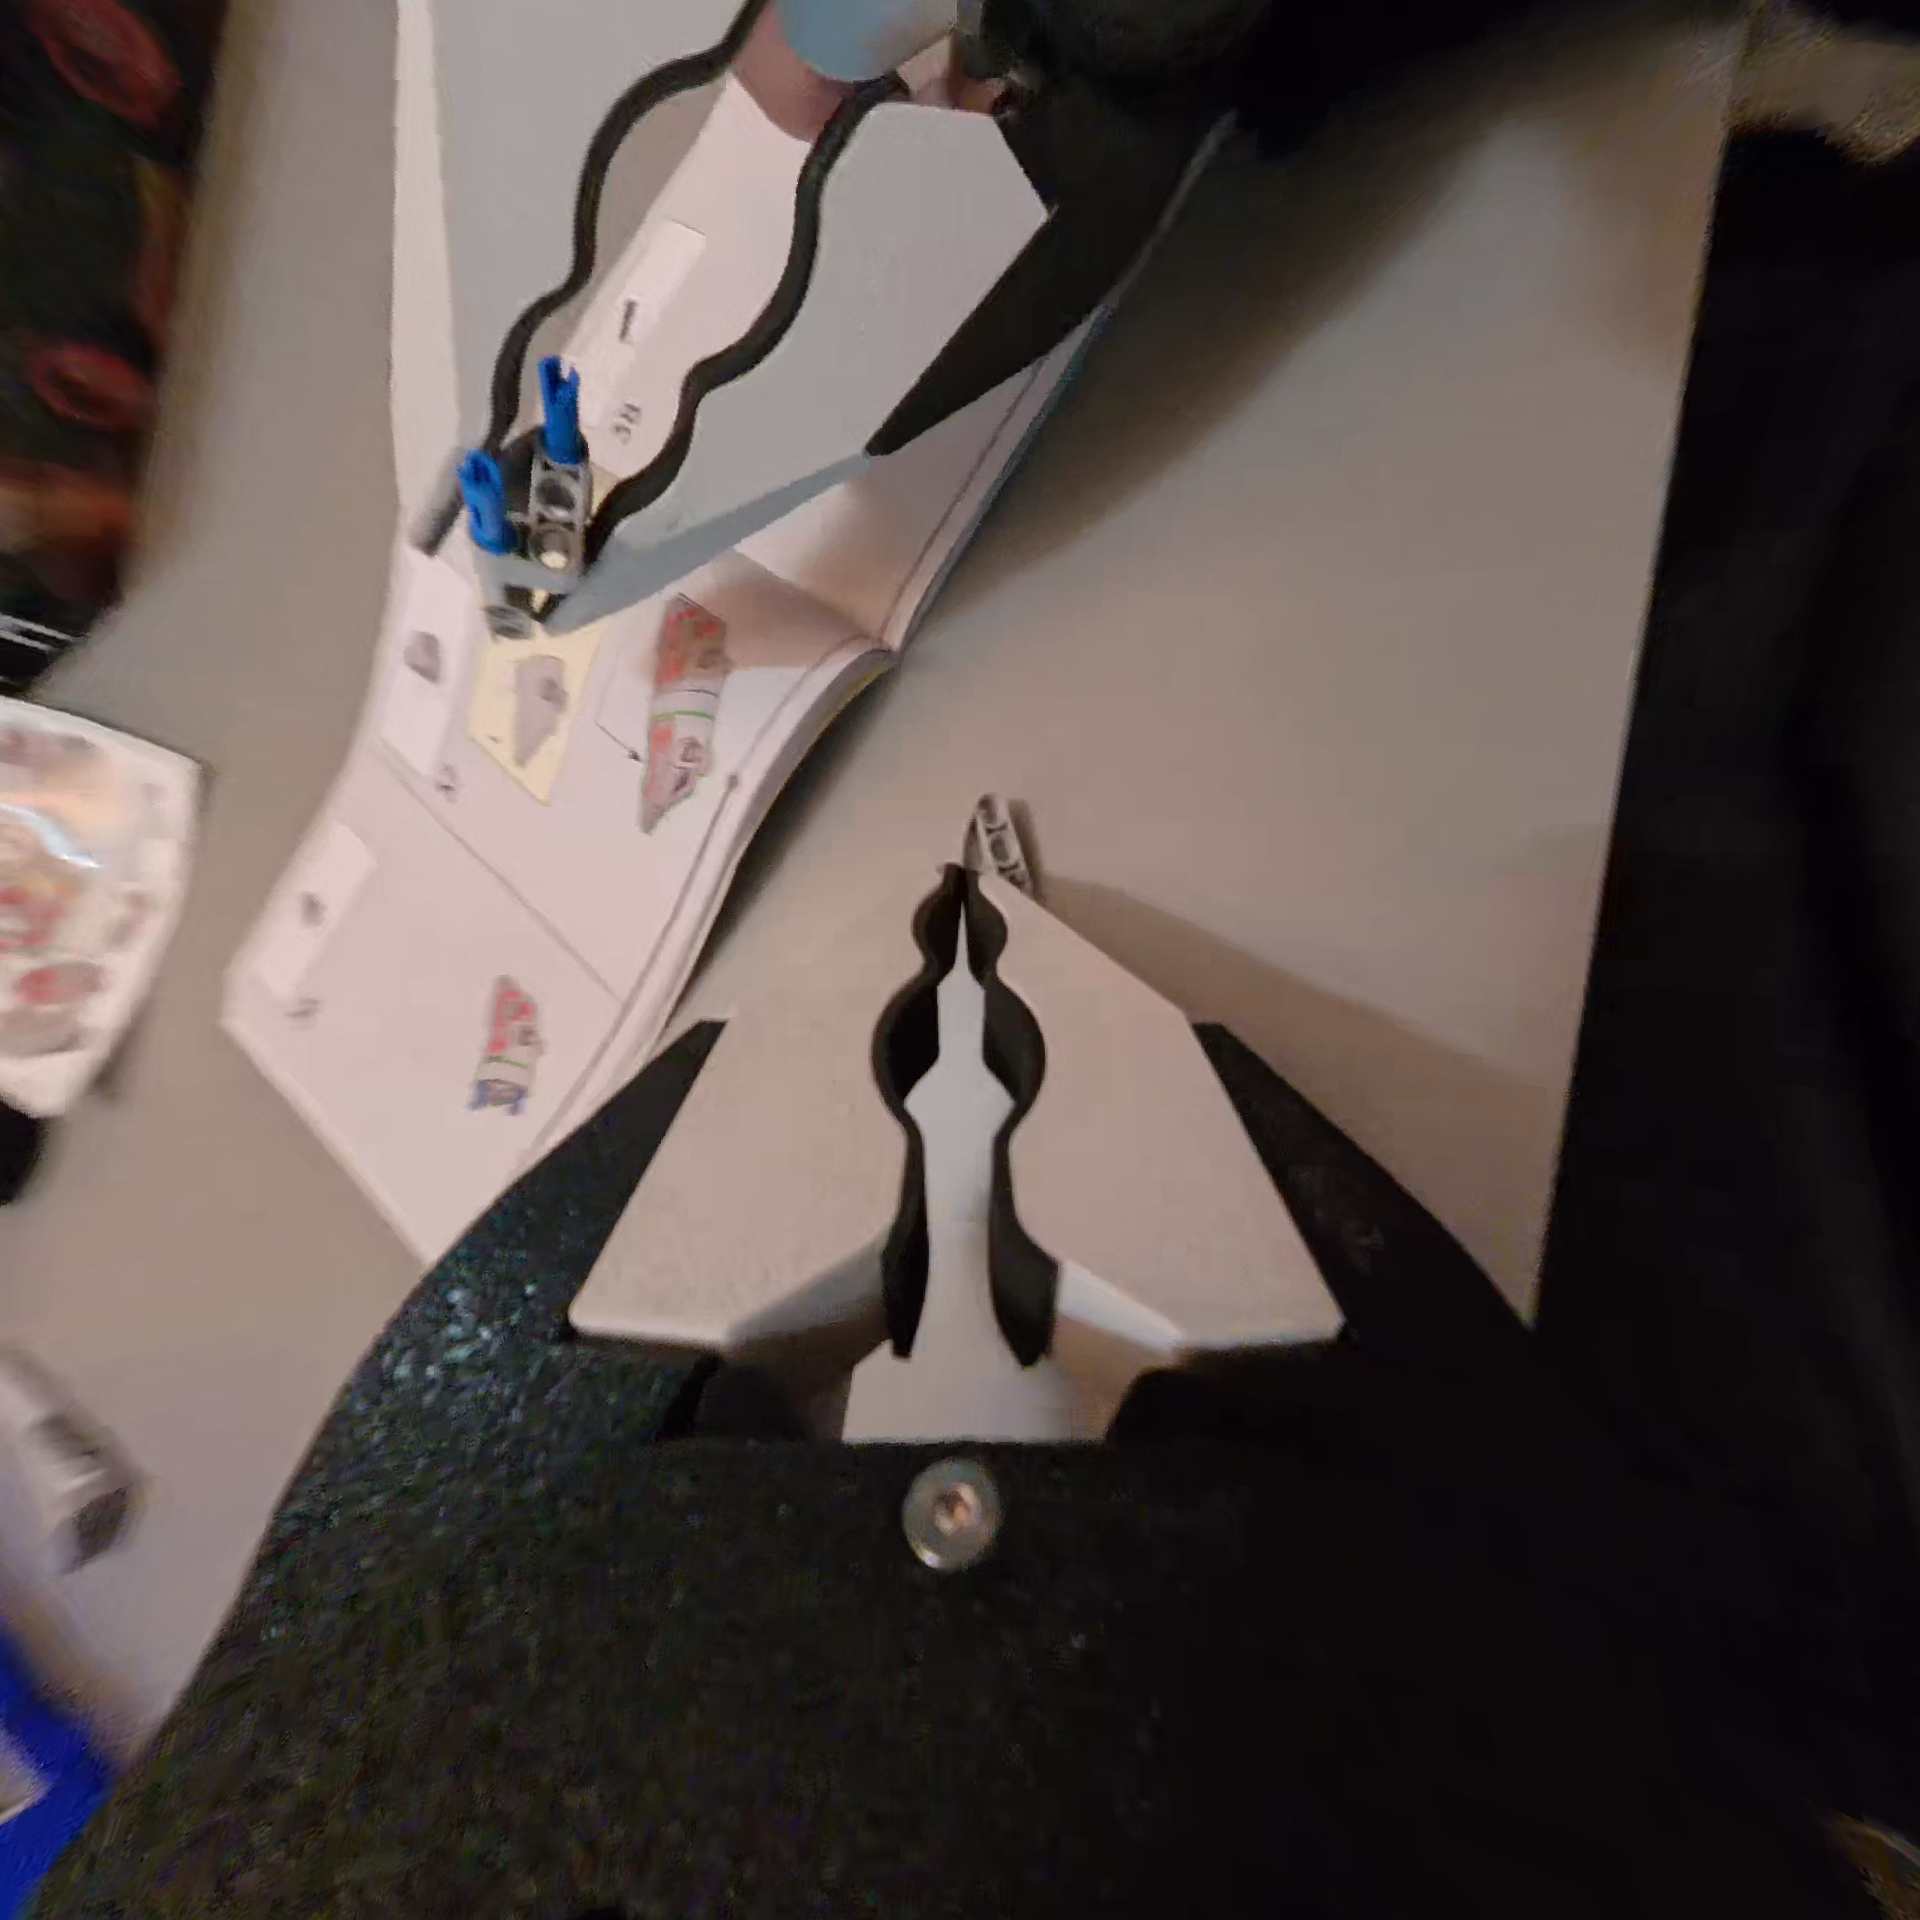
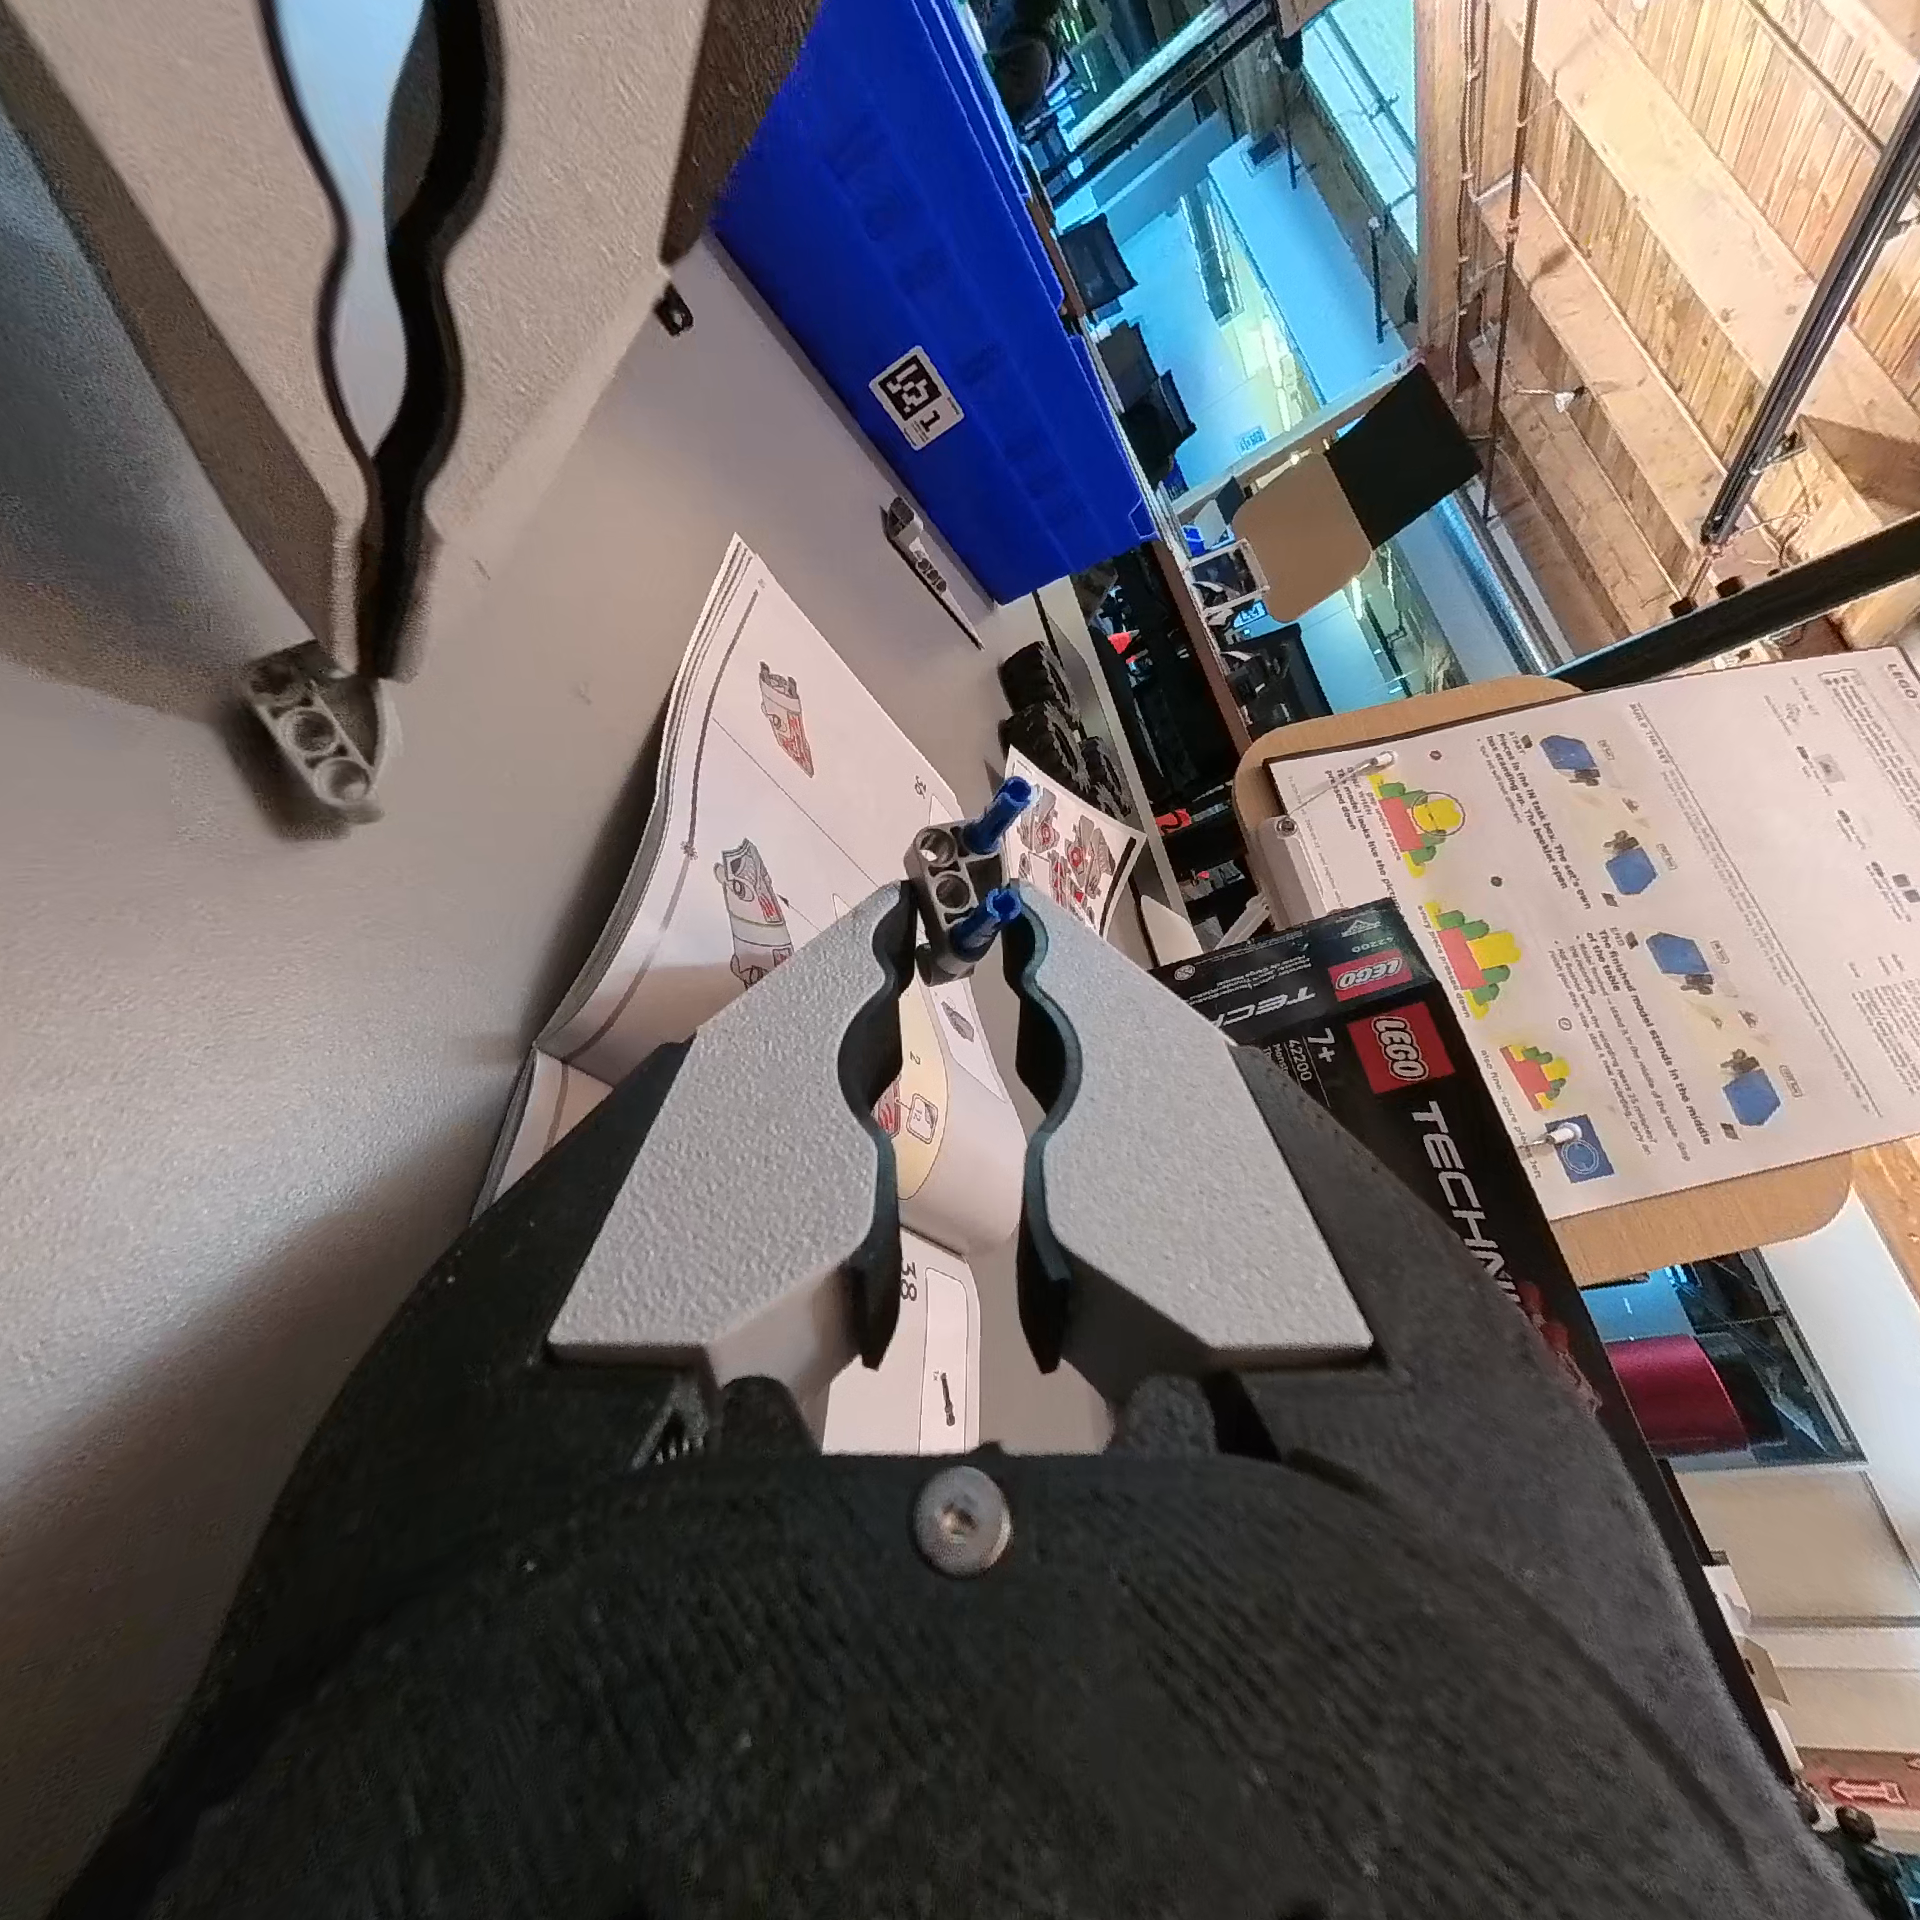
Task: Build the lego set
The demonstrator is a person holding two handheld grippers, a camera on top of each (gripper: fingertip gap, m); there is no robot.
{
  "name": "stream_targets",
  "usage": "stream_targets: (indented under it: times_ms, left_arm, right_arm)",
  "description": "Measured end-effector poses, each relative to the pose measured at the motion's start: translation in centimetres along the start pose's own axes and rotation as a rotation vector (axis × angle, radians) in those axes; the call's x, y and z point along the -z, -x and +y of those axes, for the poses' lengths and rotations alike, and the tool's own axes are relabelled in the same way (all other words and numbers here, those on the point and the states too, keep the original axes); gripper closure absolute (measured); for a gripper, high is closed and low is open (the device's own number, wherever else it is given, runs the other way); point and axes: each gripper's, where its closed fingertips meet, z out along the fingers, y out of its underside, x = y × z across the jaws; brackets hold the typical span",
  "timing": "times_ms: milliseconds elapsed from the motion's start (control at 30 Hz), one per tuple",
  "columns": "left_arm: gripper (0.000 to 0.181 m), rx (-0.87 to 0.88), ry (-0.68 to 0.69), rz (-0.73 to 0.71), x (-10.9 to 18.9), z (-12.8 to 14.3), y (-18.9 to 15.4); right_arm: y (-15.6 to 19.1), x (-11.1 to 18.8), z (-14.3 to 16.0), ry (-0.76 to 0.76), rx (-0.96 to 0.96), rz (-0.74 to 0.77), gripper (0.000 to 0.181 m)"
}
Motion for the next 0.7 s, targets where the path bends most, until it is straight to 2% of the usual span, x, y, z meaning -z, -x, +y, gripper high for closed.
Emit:
stream_targets:
  times_ms: [133,233,300,400,467,533,700]
  left_arm:
    - [0.181,-0.084,0.036,-0.091,0.2,0.5,-0.2]
    - [0.181,-0.058,-0.046,-0.139,0.8,-0.2,0.4]
    - [0.181,-0.016,-0.054,-0.105,1.0,-0.1,0.1]
    - [0.181,0.139,-0.097,-0.082,1.1,-0.4,0.7]
    - [0.176,0.258,-0.143,-0.014,1.1,-0.8,0.6]
    - [0.171,0.342,-0.136,0.042,0.8,-0.5,0.6]
    - [0.167,0.425,-0.09,0.151,-0.2,0.8,-0.3]
  right_arm:
    - [0.0,0.0,0.0,0.002,-0.001,-0.002,0.168]
    - [0.1,0.0,0.0,0.003,0.001,-0.003,0.168]
    - [0.1,0.0,0.0,0.004,0.002,-0.004,0.168]
    - [0.1,0.0,0.0,0.002,-0.002,-0.004,0.168]
    - [0.1,0.0,0.0,0.004,0.0,-0.006,0.168]
    - [0.1,0.0,0.0,0.004,0.001,-0.007,0.168]
    - [0.1,0.1,0.1,0.004,-0.002,-0.01,0.168]
